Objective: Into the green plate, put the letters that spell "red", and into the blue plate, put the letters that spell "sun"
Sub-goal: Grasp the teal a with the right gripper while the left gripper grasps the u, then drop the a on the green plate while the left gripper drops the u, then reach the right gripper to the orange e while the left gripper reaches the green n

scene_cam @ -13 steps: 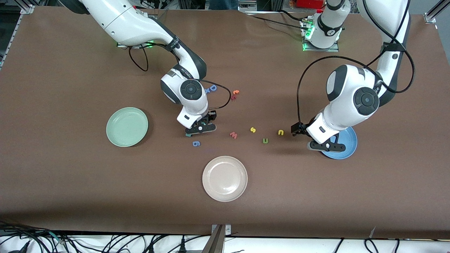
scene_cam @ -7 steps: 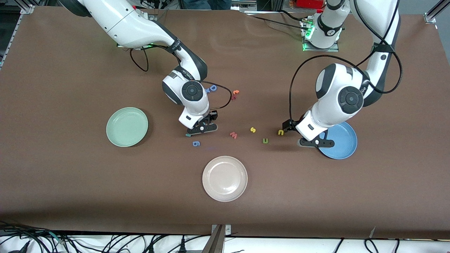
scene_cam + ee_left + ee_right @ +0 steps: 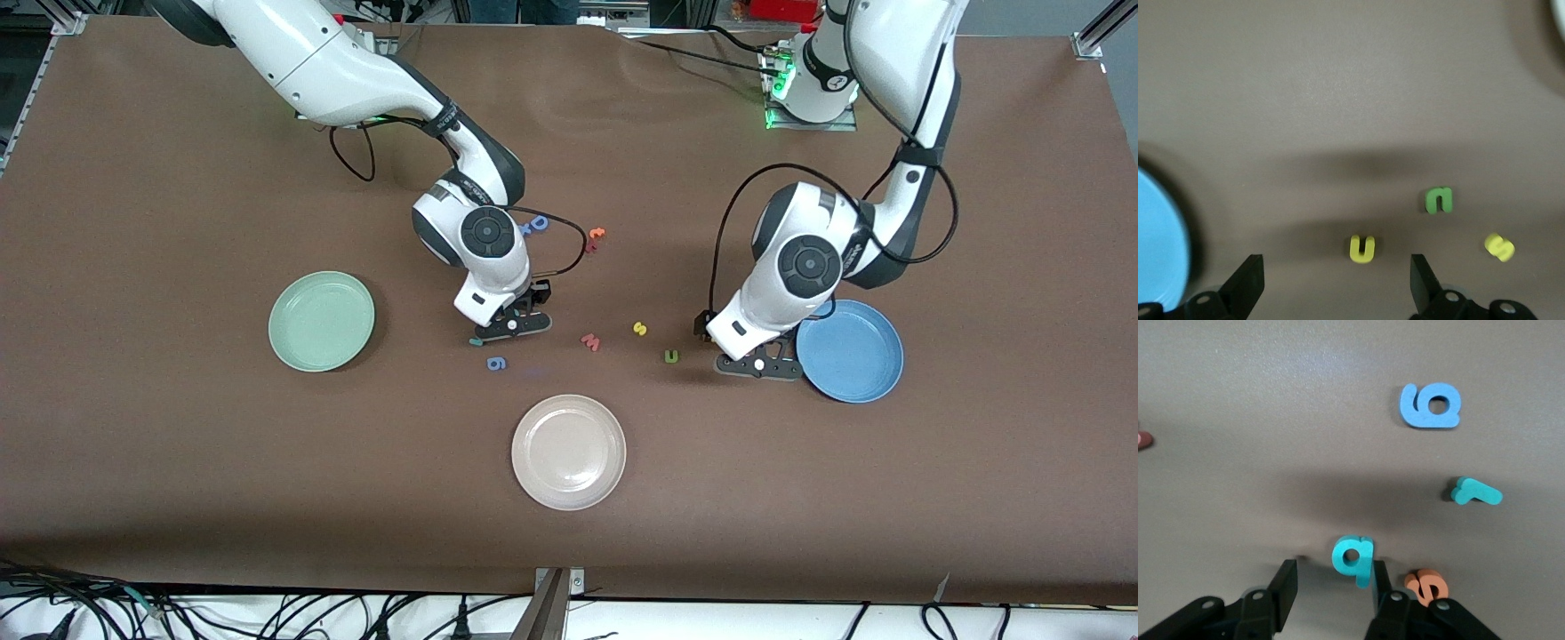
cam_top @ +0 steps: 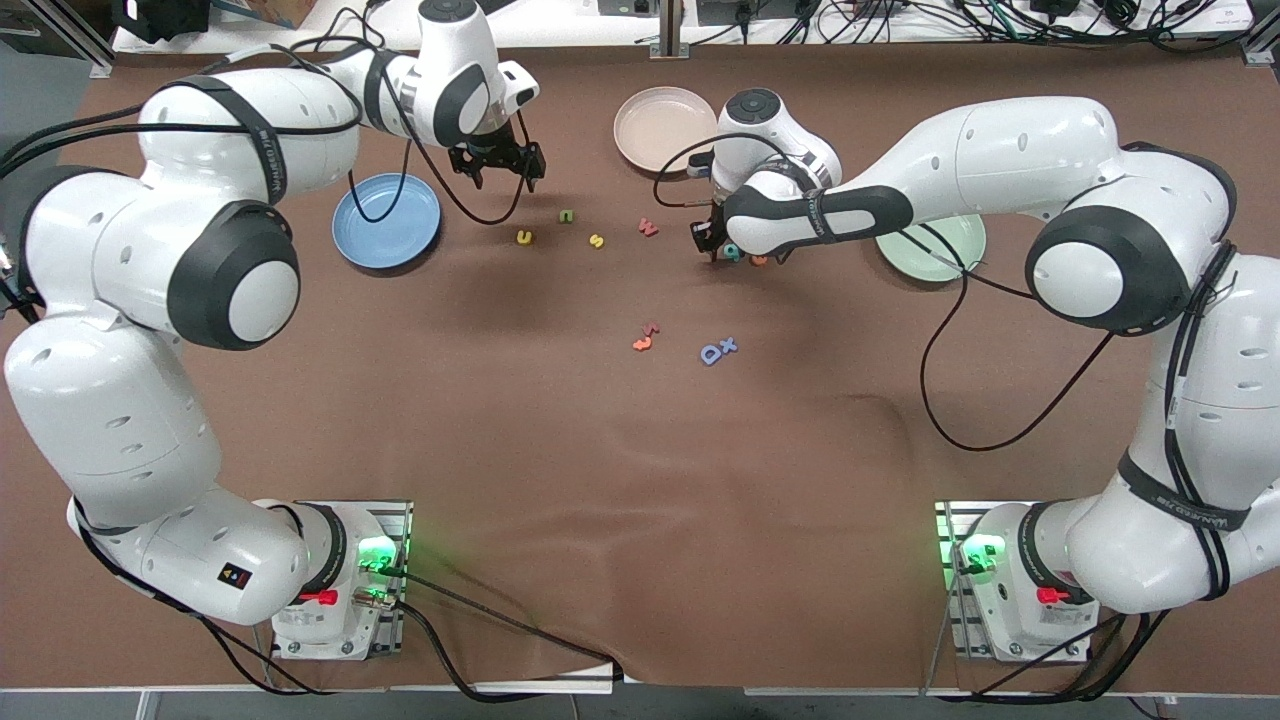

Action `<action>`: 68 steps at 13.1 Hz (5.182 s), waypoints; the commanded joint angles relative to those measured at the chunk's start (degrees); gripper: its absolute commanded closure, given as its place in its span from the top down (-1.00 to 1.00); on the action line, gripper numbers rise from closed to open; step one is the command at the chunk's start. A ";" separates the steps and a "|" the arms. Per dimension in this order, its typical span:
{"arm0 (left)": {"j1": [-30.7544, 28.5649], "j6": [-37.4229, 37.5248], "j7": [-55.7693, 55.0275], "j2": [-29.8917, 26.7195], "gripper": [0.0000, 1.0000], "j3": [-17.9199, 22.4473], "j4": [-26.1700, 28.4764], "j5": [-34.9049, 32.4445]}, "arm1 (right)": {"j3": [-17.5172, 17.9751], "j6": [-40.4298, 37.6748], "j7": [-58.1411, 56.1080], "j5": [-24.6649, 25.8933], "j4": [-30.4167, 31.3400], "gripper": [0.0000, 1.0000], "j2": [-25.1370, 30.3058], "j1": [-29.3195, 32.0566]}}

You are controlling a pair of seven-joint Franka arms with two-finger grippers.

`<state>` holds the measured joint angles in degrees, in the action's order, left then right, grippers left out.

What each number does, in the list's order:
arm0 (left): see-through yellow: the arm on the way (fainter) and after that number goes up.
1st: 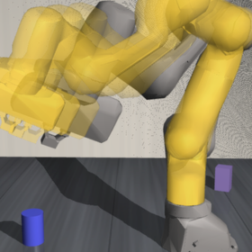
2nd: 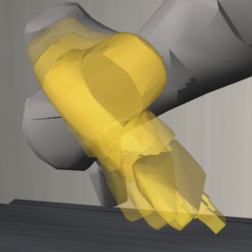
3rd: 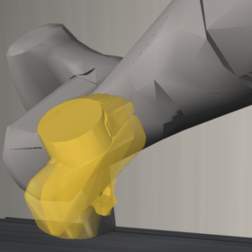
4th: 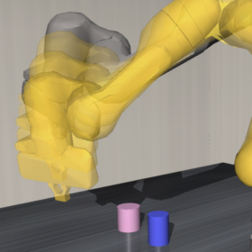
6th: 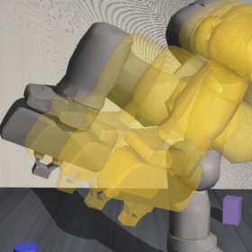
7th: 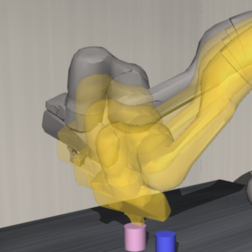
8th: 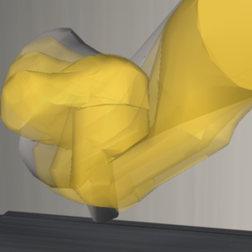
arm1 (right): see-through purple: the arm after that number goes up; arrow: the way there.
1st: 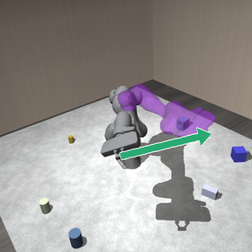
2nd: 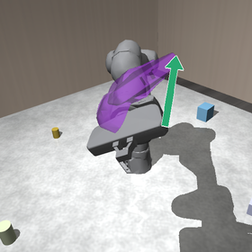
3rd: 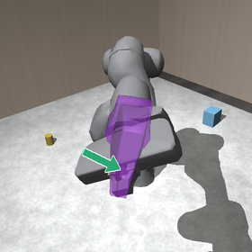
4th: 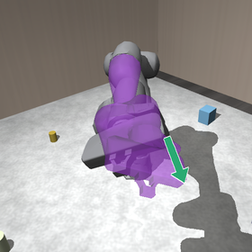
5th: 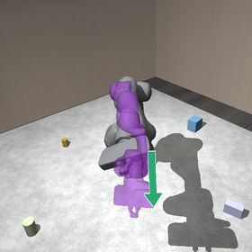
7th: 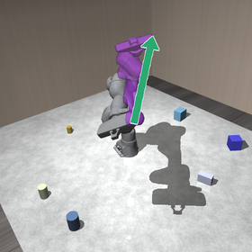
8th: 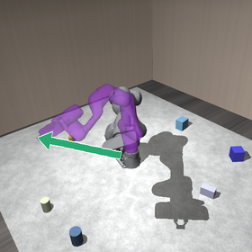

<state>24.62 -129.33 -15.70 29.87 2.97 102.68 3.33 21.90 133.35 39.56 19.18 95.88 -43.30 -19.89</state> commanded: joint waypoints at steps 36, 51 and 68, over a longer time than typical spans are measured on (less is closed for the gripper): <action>2.28 -6.73 6.55 3.81 -0.56 2.56 3.58 -1.66 | -0.28 -22.70 -30.66 -2.22 3.33 -0.89 15.36 22.94; -8.35 -0.30 45.92 1.32 -0.45 13.11 2.35 -0.79 | 1.47 -12.67 -32.27 -2.22 13.38 0.72 12.97 34.66; -5.91 -2.07 45.80 2.48 0.96 11.54 1.12 8.70 | 11.86 1.03 19.40 3.47 11.44 0.45 7.36 19.20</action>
<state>16.05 -132.74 33.85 33.72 14.85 103.95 10.16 35.23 132.42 55.10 19.31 107.45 -34.23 1.00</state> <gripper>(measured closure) 0.013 0.269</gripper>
